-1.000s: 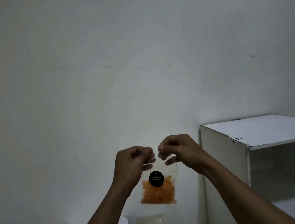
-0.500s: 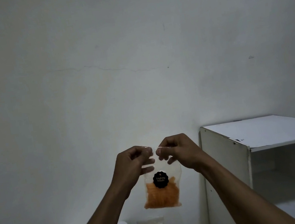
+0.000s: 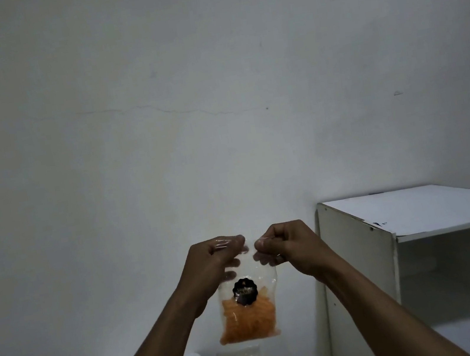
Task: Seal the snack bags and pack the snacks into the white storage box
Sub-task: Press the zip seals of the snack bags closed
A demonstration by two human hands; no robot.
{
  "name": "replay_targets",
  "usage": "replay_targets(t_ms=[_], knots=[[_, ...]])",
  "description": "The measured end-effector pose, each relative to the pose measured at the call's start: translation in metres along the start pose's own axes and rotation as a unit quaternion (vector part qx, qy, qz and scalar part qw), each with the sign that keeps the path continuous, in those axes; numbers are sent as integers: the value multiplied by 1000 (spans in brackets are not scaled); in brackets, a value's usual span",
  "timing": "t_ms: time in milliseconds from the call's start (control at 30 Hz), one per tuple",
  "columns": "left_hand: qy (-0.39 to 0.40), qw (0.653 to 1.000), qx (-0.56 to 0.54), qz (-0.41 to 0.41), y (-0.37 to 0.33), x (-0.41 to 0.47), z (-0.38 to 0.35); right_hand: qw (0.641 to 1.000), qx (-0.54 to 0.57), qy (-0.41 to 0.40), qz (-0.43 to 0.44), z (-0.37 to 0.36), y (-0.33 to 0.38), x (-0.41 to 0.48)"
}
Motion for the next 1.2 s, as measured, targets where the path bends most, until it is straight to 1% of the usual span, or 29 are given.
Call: replay_targets(t_ms=[133, 233, 300, 367, 433, 500, 600, 667, 767, 833, 967, 1100, 1200], knots=[[-50, 997, 18, -58, -13, 3, 6, 999, 41, -2, -22, -3, -2, -5], [-66, 993, 27, -89, -16, 5, 7, 998, 59, 8, -30, -4, -3, -8], [-53, 995, 14, -78, -12, 5, 5, 999, 39, 1, -20, -2, -1, -8], [-22, 999, -21, -43, -5, 4, 1, 1000, 20, -20, -5, 2, 2, -6], [-5, 999, -45, -17, 0, 4, -1, 999, 24, -40, 2, 5, 5, -4], [-16, 999, -43, -20, -3, 7, 3, 998, 36, -46, -2, 6, 6, -4], [-38, 997, -51, -35, -11, 10, 6, 998, 59, -27, -21, 1, 4, -7], [-29, 998, -50, -35, -15, 10, 5, 998, 48, -21, -15, -3, 6, -8], [5, 997, -74, -5, -9, 7, 2, 999, 33, -43, 0, 1, 12, -8], [1, 997, -81, 0, -6, 7, 6, 999, 32, -42, -2, -1, 13, -9], [-34, 997, -59, -33, -12, 9, 16, 998, 48, -12, -26, -16, 6, -11], [1, 999, -44, -27, -10, 7, 13, 999, 24, -20, -9, -18, 9, -10], [-3, 997, -77, 1, -1, 7, 19, 999, 24, -35, -10, -15, 10, -11]])
Point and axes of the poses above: each hand's wrist, its own x-axis towards the middle knuckle, its own z-axis out of the back of the hand, y = z × x, the point moved 10 cm from there along x, towards the middle knuckle, and after that the axes turned 13 degrees about -y, right-handed, at the moved point
